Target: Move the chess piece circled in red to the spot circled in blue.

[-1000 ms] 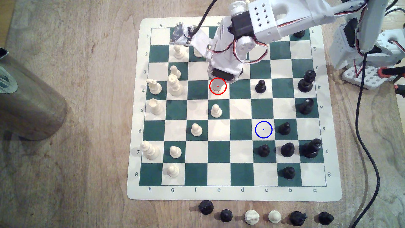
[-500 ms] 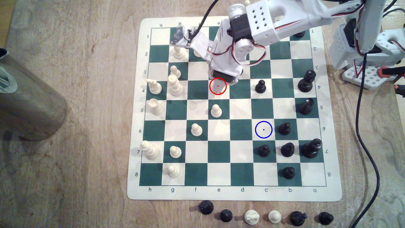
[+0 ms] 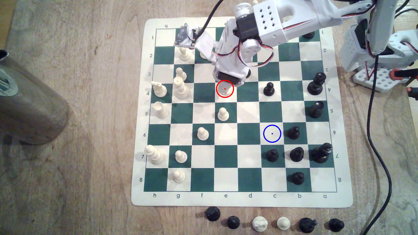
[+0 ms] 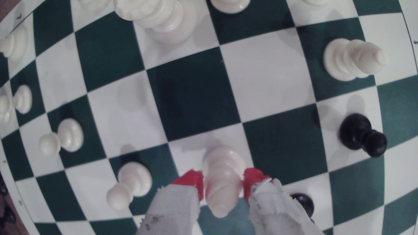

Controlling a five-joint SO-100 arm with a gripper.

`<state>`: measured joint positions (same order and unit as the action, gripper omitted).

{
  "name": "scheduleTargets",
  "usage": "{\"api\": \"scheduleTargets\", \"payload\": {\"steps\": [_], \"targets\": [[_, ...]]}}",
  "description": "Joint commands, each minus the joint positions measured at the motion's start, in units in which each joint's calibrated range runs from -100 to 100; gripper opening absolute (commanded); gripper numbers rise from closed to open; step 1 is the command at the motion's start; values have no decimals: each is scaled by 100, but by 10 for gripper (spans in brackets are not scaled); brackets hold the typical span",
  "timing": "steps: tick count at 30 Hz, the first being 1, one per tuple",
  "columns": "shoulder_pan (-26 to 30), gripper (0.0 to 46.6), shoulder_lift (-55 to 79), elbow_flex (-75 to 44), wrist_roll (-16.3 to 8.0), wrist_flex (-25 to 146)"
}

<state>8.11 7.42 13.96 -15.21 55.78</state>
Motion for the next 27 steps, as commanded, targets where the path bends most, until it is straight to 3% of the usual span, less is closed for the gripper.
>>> {"api": "scheduleTargets", "payload": {"steps": [1, 5, 17, 27], "targets": [[53, 72, -173, -499, -34, 90], [69, 3, -173, -526, -5, 139], [303, 2, -962, -753, -78, 229], [694, 2, -2838, 435, -83, 311]]}}
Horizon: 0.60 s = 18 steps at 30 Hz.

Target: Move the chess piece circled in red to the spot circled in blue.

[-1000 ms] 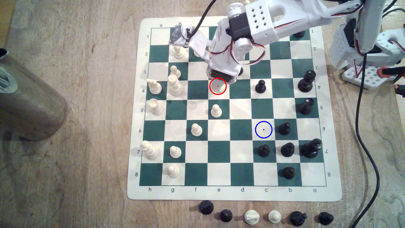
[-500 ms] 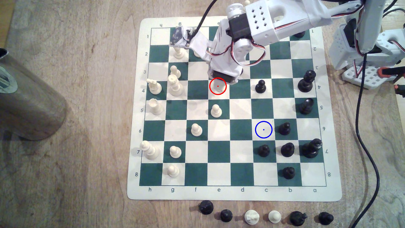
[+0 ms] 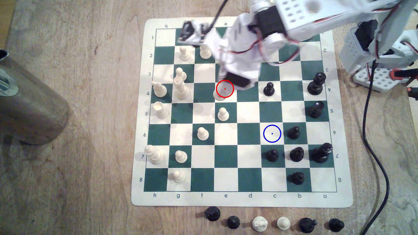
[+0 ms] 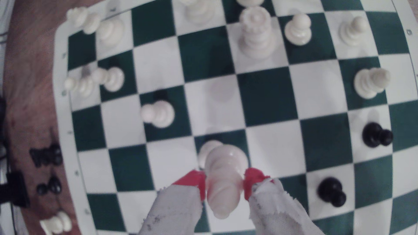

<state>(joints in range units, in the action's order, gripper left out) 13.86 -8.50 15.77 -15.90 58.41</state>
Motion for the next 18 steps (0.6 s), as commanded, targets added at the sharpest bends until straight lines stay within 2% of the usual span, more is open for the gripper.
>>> {"api": "scheduleTargets", "payload": {"steps": [1, 6, 9, 18], "targets": [[143, 2, -1382, 372, -15, 48], [409, 2, -2206, 1170, -20, 48], [761, 2, -2460, 1950, -5, -149], [1277, 2, -2129, 2113, 44, -198]]}}
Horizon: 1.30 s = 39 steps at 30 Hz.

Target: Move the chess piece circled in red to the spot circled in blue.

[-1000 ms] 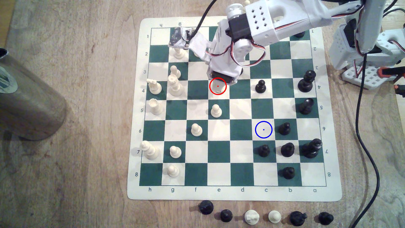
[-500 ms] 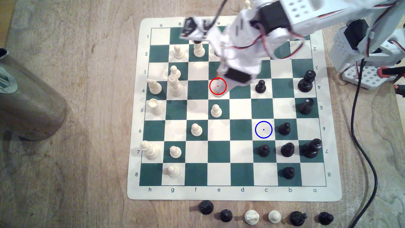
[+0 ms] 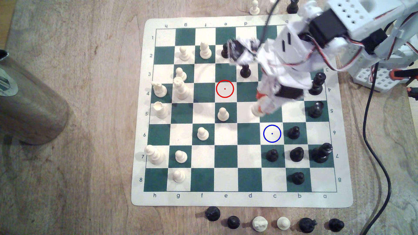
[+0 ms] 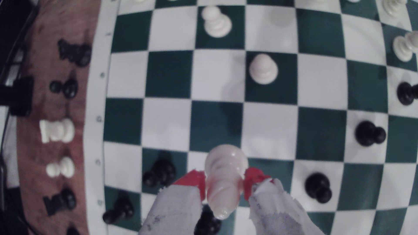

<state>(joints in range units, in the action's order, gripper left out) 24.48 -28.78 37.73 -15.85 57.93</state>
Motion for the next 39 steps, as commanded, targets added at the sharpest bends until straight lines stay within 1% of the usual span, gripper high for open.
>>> {"api": "scheduleTargets", "payload": {"steps": [1, 7, 13, 18, 23, 39], "targets": [[277, 2, -17, -65, 39, -174], [606, 2, 637, -38, 10, -396], [645, 2, 909, -74, 20, -559], [786, 2, 1325, -219, 34, -494], [692, 2, 1494, -401, 78, -445], [567, 3, 1808, -790, 98, -486]]}}
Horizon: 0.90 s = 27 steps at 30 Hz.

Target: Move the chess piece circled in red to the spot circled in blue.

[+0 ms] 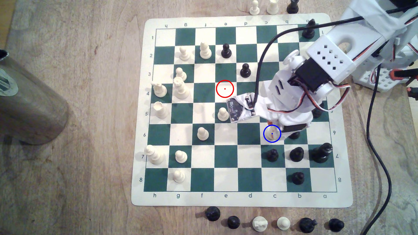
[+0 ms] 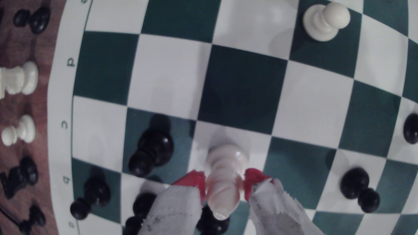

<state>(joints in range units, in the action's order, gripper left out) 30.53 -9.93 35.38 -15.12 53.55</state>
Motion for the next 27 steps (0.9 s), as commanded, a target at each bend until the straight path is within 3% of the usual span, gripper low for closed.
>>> {"api": "scheduleTargets", "payload": {"steps": [1, 17, 27], "targets": [[-38, 3, -68, -555, 24, -47], [-85, 7, 102, -510, 20, -121], [-85, 77, 110, -474, -10, -129]]}}
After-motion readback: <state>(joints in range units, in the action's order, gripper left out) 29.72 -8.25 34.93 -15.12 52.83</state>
